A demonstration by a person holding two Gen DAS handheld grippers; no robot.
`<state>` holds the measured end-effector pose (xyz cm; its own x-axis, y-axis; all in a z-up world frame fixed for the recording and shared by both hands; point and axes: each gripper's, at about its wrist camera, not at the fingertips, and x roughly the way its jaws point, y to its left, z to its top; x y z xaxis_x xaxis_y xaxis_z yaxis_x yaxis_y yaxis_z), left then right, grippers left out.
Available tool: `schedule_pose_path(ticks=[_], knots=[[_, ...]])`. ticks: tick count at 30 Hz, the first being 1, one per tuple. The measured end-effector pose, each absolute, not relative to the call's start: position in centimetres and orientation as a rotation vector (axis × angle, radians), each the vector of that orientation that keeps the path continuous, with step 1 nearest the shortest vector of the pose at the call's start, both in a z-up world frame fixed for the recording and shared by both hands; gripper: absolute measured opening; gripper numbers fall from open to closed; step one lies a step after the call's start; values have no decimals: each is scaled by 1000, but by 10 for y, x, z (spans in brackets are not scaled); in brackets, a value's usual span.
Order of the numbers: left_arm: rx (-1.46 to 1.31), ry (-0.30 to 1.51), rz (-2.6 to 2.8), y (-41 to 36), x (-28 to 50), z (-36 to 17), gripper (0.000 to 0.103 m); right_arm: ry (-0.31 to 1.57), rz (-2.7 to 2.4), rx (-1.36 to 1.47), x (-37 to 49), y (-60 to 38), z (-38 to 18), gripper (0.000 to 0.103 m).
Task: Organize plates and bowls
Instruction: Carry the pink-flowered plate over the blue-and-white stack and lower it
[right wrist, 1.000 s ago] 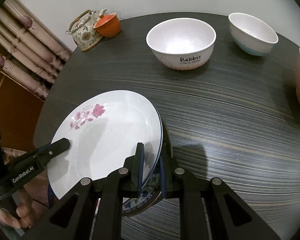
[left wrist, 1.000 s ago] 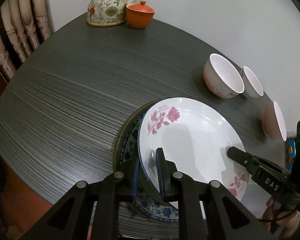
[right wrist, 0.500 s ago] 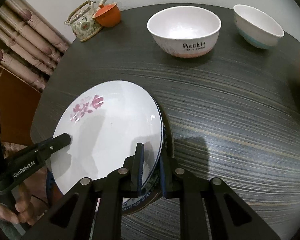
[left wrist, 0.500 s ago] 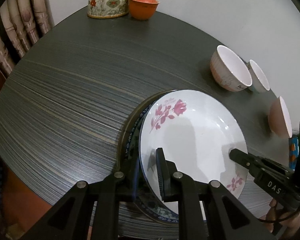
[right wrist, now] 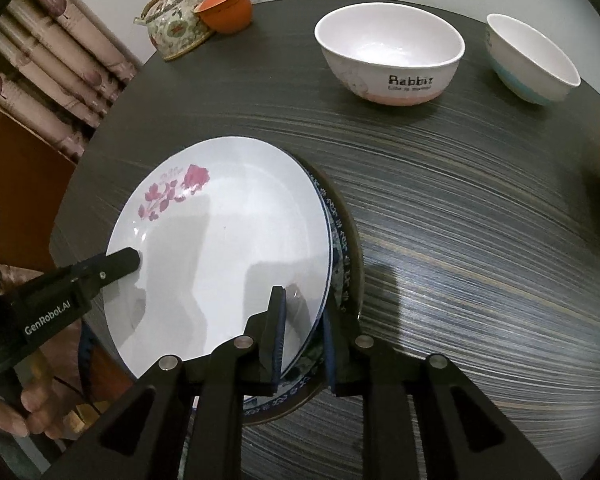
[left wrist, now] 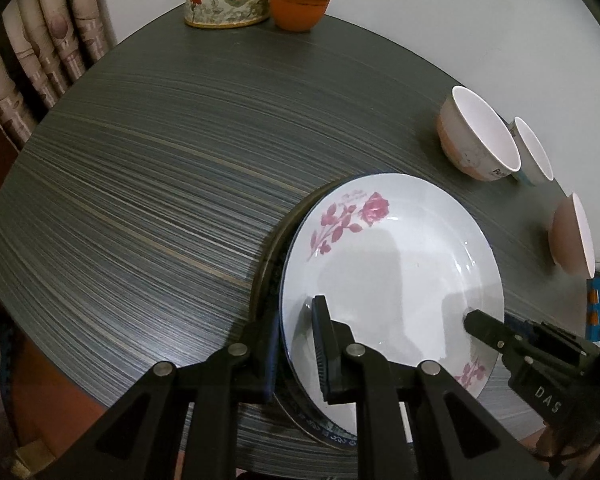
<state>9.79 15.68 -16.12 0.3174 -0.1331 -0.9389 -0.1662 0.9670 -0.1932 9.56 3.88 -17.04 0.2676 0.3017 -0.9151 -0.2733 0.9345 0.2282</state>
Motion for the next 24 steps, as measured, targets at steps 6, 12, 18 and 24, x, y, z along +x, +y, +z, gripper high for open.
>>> schedule_pose_path(ticks=[6, 12, 18, 24], knots=[[-272, 1266, 31, 153, 102, -162, 15, 1244, 393, 21, 96, 45, -170, 27], [-252, 1276, 44, 147, 104, -163, 15, 1250, 393, 3, 94, 48, -169, 35], [-230, 1285, 63, 144, 105, -164, 16, 1252, 378, -49, 93, 56, -167, 39], [-212, 1244, 67, 135, 98, -157, 23, 1238, 374, -60, 91, 58, -163, 44]])
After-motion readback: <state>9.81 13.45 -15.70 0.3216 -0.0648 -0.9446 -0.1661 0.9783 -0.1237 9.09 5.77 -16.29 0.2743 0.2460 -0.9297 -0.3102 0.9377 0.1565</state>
